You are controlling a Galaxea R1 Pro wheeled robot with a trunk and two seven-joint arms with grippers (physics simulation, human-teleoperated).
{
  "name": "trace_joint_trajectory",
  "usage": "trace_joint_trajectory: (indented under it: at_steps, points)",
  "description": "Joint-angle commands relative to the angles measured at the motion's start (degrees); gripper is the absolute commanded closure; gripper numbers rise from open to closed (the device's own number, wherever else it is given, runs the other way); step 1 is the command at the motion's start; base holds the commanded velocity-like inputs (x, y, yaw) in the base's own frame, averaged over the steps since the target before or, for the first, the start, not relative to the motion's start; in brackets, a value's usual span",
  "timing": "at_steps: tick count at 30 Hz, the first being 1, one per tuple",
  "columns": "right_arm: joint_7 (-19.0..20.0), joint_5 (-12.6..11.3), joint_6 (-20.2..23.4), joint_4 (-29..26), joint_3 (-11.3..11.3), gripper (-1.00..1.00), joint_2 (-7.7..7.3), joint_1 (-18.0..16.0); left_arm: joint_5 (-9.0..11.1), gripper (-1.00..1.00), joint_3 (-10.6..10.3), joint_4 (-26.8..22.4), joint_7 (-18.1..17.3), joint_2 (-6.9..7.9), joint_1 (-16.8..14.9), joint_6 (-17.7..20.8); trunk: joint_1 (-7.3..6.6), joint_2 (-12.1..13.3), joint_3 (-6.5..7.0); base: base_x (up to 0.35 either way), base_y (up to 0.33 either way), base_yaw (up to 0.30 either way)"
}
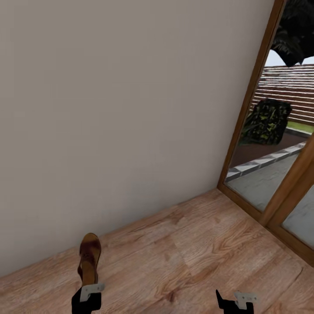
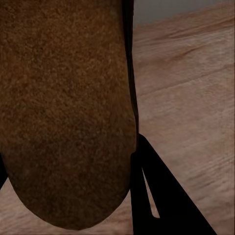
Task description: Pick up the two gym shoes and the two sandals from the corridor floor and place them onto the hallstand (shoe rack) in the corridor, making sure they are on the rack and not on the floor. Arrange them so the two gym shoes are next to each other and the two sandals are next to each other.
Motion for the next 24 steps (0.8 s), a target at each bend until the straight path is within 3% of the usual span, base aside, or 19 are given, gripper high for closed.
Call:
trace_joint_trajectory:
  at_steps: [1, 17, 24]
  points:
    - [0.32, 0.47, -0.21, 0.04, -0.49, -1.0, 0.02, -0.03, -0.79, 1.0, 0.35, -0.01, 0.18, -0.02, 0.17, -0.2, -0.01, -0.02, -0.04, 0.002, -0.003, 0.272]
    - [0.31, 0.47, -0.21, 0.07, -0.49, -1.0, 0.02, -0.03, -0.43, 1.0, 0.81, -0.09, 0.78, 1.59, 1.26, -0.24, -0.01, -0.02, -0.04, 0.0, 0.0, 0.272]
    - [0.3, 0.47, -0.21, 0.07, -0.49, -1.0, 0.02, -0.03, 1.37, 1.0, 0.87, 0.21, 0.77, 1.69, 1.27, -0.24, -0.01, -0.02, -0.04, 0.0, 0.0, 0.273]
